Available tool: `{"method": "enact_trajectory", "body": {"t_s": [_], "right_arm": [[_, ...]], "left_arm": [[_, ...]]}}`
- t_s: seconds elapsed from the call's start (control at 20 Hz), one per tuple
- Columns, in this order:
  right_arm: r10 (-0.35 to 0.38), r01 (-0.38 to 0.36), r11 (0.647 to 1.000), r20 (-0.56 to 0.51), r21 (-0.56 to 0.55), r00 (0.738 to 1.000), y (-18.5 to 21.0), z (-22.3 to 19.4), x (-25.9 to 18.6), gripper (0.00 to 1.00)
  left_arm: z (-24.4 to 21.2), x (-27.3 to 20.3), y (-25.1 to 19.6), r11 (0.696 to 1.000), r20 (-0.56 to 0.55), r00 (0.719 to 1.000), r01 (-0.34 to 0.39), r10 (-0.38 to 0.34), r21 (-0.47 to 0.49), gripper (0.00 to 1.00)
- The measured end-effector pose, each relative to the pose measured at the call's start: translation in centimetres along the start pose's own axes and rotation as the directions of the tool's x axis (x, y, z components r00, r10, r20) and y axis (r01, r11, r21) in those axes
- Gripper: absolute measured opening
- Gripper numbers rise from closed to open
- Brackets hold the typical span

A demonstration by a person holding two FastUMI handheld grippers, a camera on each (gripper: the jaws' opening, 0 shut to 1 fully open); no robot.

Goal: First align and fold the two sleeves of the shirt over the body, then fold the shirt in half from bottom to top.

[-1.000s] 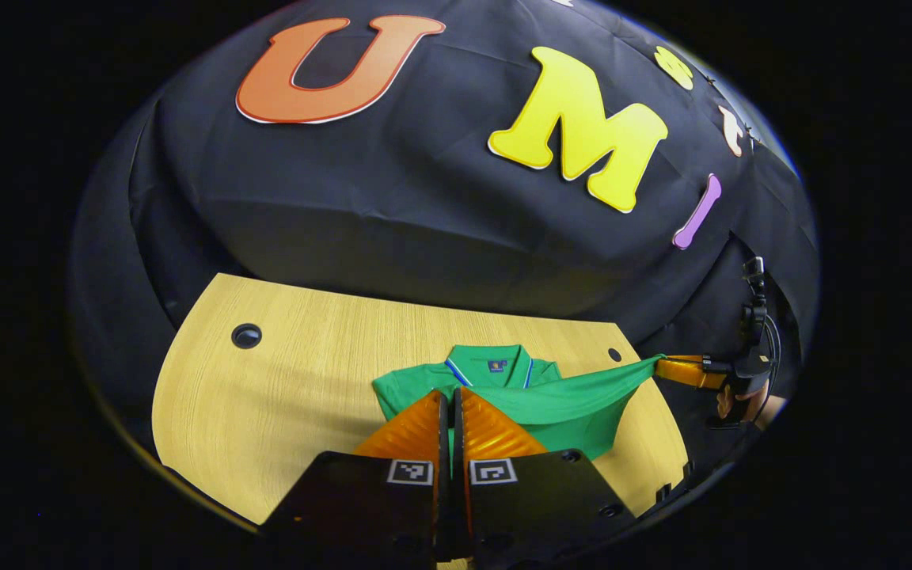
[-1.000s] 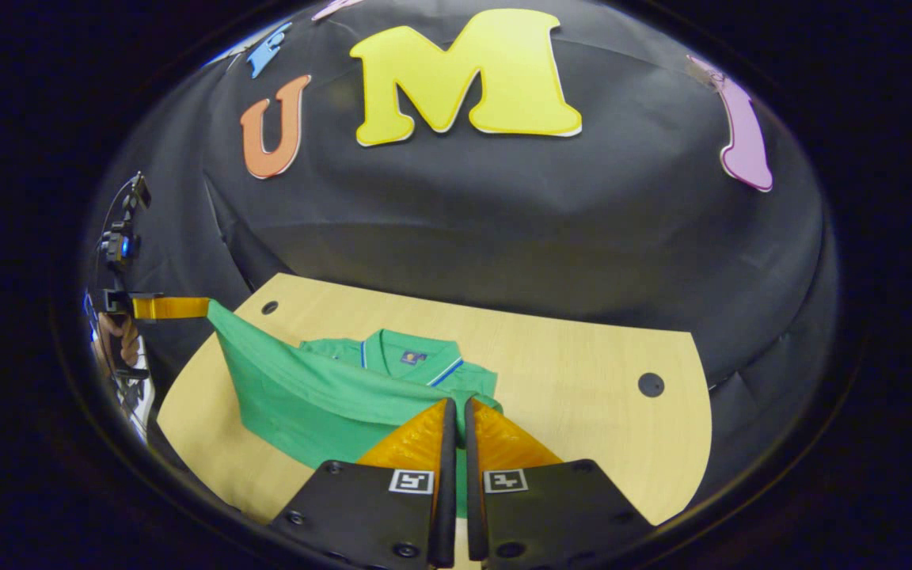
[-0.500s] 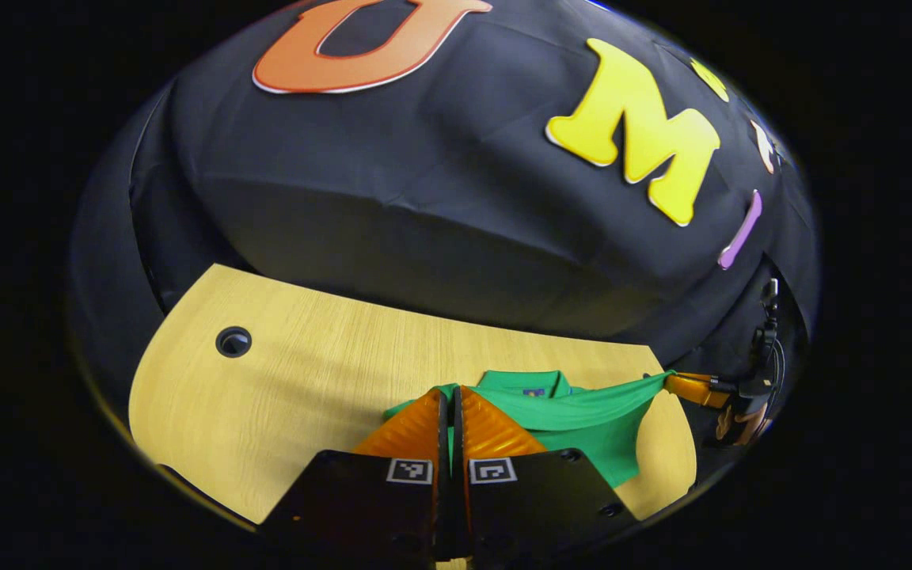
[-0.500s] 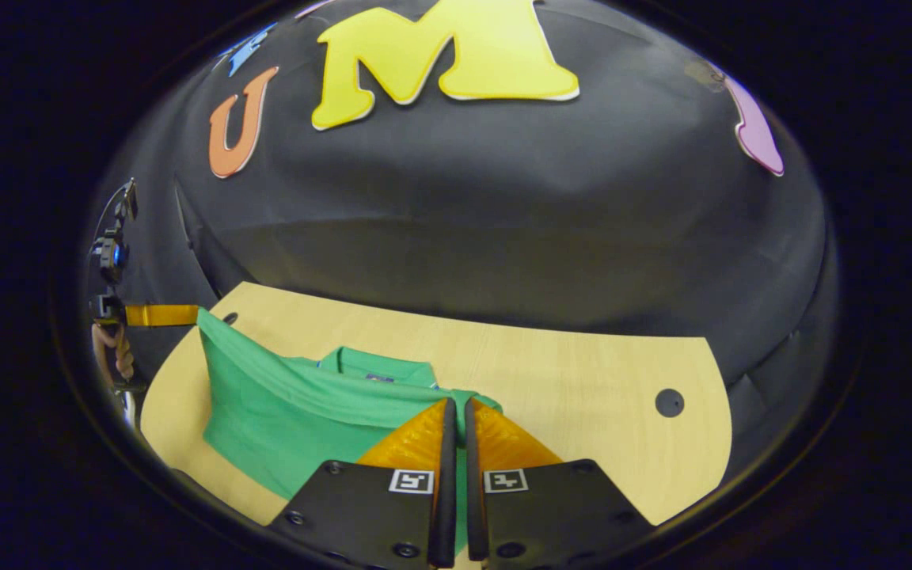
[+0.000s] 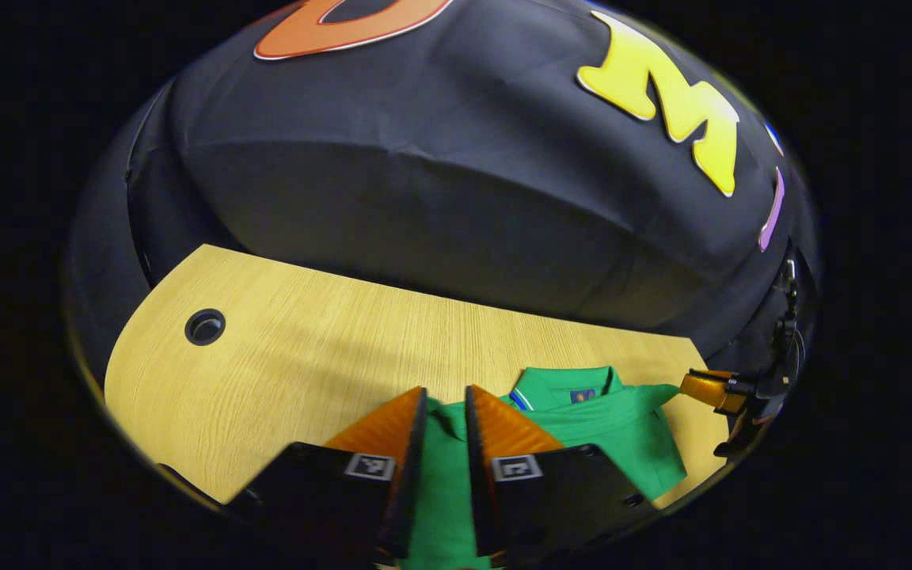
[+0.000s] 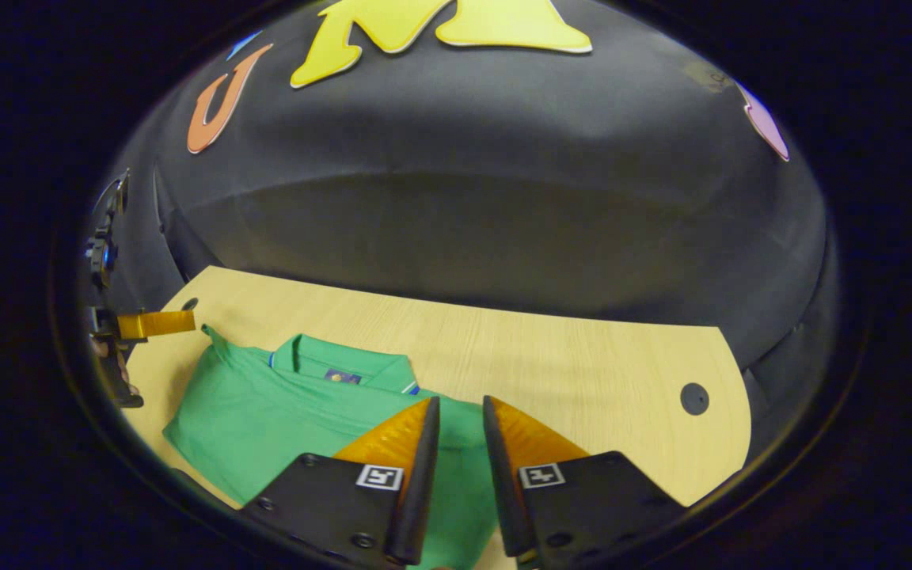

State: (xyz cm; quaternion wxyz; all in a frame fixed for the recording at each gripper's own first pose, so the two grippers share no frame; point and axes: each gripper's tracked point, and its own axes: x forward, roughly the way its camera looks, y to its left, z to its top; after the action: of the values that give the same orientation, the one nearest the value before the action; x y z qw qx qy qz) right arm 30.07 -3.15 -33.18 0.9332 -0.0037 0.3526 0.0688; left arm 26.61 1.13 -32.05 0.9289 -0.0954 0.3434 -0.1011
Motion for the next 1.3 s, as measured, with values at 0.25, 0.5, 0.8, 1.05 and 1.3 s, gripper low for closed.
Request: {"method": "enact_trajectory", "body": {"t_s": [0.25,0.5,0.8,1.05,1.3], "right_arm": [[-0.048,0.048,0.999,0.075,-0.002,0.996,-0.1,1.3,-3.3,0.87],[-0.09,0.084,0.996,0.207,0.039,0.974,0.6,5.0,-10.5,0.93],[-0.146,0.133,0.989,0.382,0.06,0.913,1.8,8.0,-23.7,0.96],[-0.173,0.176,0.983,0.529,0.046,0.83,3.6,8.4,-35.5,0.92],[-0.169,0.148,0.985,0.581,0.083,0.797,6.0,5.8,-42.6,0.92]], "left_arm": [[0.8,-2.9,-1.3,0.994,0.033,0.999,-0.046,0.043,0.096,0.99],[5.1,-9.9,-3.8,0.991,0.17,0.984,-0.079,0.06,0.111,0.99],[10.9,-23.2,-8.0,0.982,0.401,0.914,-0.124,0.058,0.141,0.99],[11.1,-33.6,-11.5,0.98,0.487,0.872,-0.132,0.042,0.151,0.98],[8.8,-40.3,-13.6,0.972,0.551,0.834,-0.153,0.031,0.176,0.98]]}}
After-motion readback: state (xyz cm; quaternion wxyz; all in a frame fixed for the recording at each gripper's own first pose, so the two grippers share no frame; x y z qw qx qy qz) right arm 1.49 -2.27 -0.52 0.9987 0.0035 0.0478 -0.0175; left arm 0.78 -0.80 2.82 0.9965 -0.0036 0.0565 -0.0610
